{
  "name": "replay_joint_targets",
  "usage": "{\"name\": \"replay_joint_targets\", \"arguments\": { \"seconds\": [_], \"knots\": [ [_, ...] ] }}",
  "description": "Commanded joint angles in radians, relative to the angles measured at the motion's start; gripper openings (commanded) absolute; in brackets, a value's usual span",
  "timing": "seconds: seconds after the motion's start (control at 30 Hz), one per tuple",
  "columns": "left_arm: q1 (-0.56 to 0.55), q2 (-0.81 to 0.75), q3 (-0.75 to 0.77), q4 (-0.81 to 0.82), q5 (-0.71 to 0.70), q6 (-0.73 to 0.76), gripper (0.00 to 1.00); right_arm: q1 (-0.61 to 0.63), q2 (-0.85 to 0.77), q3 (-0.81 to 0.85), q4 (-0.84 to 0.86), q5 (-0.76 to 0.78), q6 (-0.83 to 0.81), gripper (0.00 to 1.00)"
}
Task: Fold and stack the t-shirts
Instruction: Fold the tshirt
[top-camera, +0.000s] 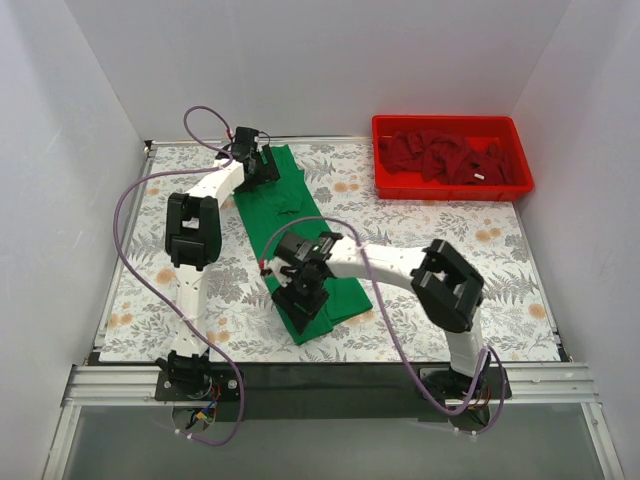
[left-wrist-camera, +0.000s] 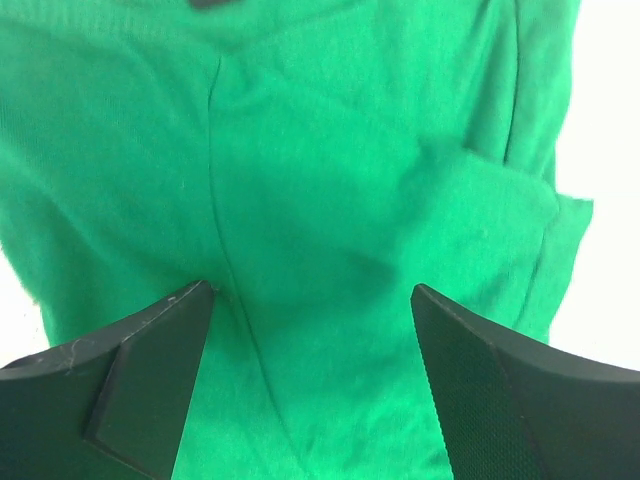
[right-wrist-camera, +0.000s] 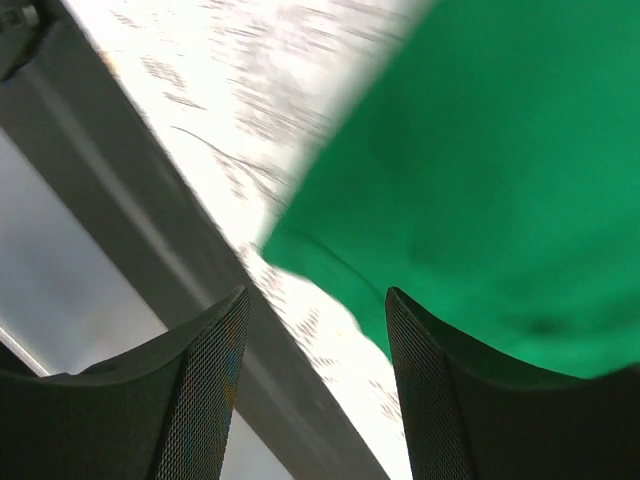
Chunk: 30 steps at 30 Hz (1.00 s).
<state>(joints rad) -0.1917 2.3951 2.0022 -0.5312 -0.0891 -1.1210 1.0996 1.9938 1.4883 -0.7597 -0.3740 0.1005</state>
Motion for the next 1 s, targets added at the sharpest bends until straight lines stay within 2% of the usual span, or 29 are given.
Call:
{"name": "replay_joint_targets", "arguments": {
  "seconds": [0.0, 0.17, 0.27, 0.5, 0.6, 0.97],
  "knots": [
    [0.006, -0.189, -0.057, 0.03, 0.029, 0.006, 0.75, -0.09, -0.182, -0.043, -0.043, 0.136, -0.007, 0.54],
    [-0.002, -0.348, -0.163, 0.027, 0.028, -0.043, 0.76, -0.184, -0.265, -0.14, -0.036, 0.199, -0.018, 0.53],
    [-0.015, -0.453, -0.293, 0.013, 0.012, -0.082, 0.76, -0.193, -0.26, -0.175, -0.011, 0.241, -0.027, 0.46],
    [-0.038, -0.591, -0.515, 0.025, -0.014, -0.108, 0.76, -0.193, -0.231, -0.233, 0.106, 0.202, 0.051, 0.43],
    [-0.04, -0.562, -0.511, 0.027, -0.031, -0.096, 0.76, -0.193, -0.221, -0.259, 0.141, 0.193, 0.079, 0.43],
    [-0.038, -0.354, -0.332, 0.043, -0.113, -0.048, 0.76, -0.172, -0.181, -0.289, 0.18, 0.152, 0.137, 0.4]
  ]
}}
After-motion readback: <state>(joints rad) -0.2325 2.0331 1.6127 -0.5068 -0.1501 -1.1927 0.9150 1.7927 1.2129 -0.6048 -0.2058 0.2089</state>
